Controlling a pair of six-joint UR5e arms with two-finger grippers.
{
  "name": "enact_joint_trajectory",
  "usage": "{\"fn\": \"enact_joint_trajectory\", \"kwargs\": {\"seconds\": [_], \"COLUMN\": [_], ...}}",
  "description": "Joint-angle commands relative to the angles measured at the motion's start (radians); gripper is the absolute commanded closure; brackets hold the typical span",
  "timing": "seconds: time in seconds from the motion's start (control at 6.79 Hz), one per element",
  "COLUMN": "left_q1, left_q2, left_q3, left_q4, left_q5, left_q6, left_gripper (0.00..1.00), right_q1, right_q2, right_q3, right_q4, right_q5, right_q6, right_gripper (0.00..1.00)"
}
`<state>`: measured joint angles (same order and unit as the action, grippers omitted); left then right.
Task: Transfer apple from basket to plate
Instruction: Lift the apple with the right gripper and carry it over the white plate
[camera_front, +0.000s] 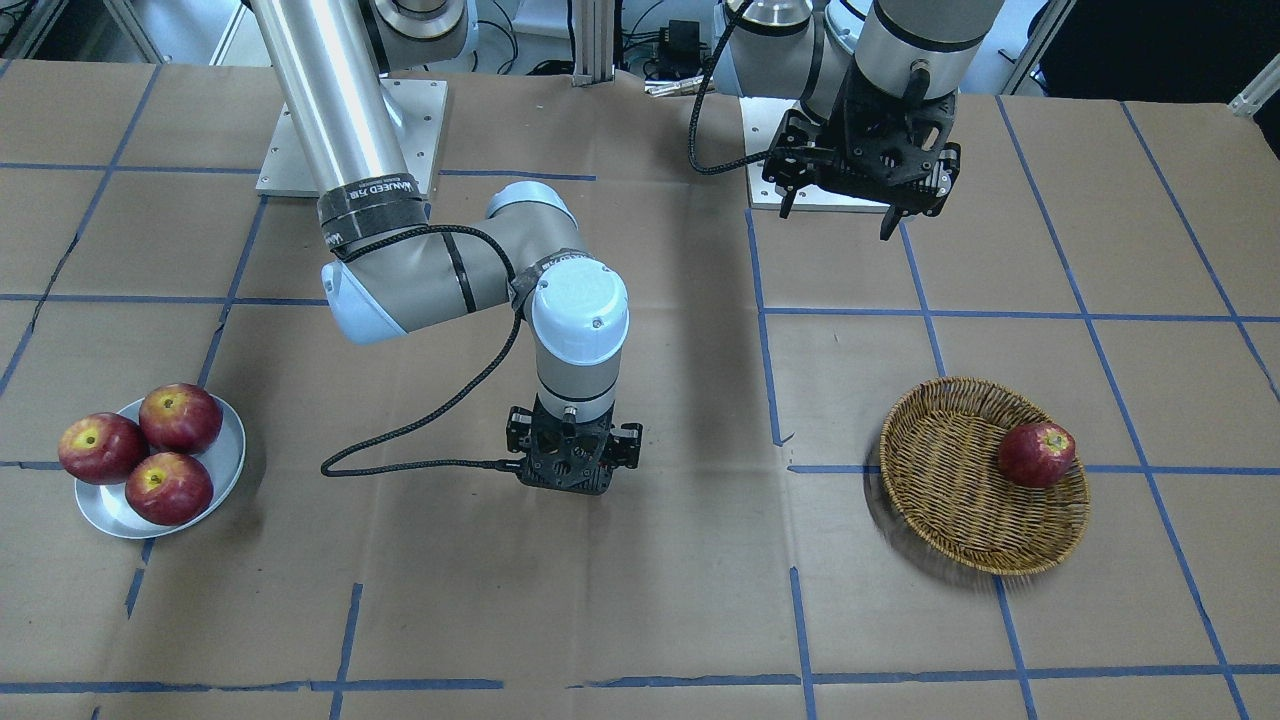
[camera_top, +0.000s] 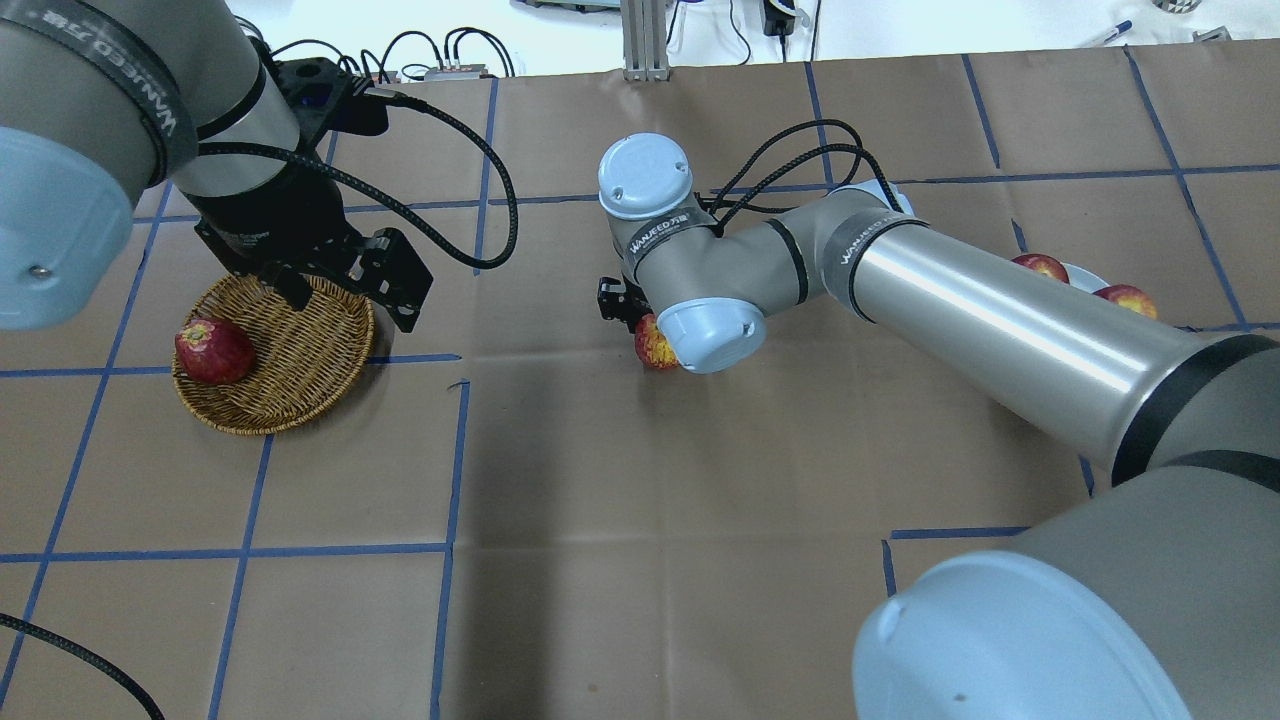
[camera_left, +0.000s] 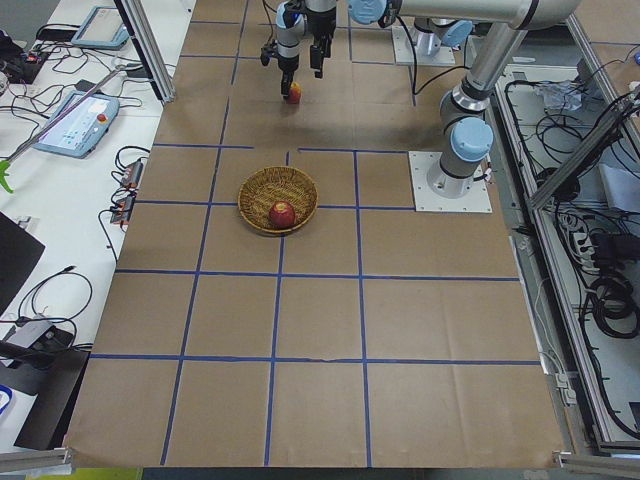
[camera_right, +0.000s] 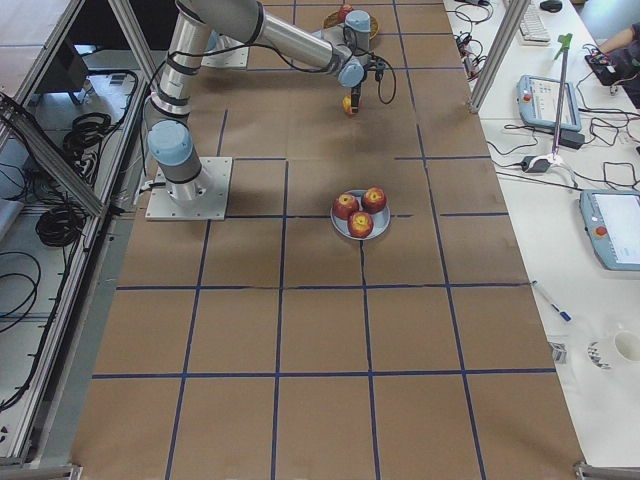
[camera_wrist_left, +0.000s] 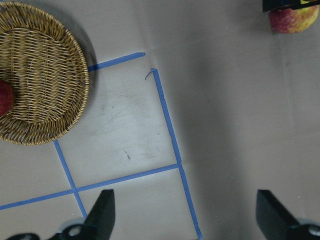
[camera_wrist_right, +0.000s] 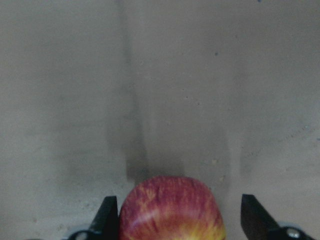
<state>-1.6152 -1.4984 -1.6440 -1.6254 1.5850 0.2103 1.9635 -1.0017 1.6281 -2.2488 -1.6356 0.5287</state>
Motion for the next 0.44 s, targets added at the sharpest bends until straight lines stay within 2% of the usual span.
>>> {"fn": "enact_joint_trajectory", "kwargs": {"seconds": [0.0, 0.29], "left_q1": [0.0, 0.0], "left_q2": [0.001, 0.004], "left_q3": [-0.005, -0.005], "left_q4": [0.006, 0.006], "left_q5": [-0.002, -0.002], "left_q6": [0.0, 0.0], "left_gripper": [0.01, 0.01], "right_q1": [-0.002, -0.011], "right_q2": [-0.003, -0.034], "right_q3": [-0.007, -0.054], "right_q4": [-0.003, 0.017], "right_q5": [0.002, 0.011], "right_q6": [-0.001, -0.003], "right_gripper": [0.5, 0.54]}}
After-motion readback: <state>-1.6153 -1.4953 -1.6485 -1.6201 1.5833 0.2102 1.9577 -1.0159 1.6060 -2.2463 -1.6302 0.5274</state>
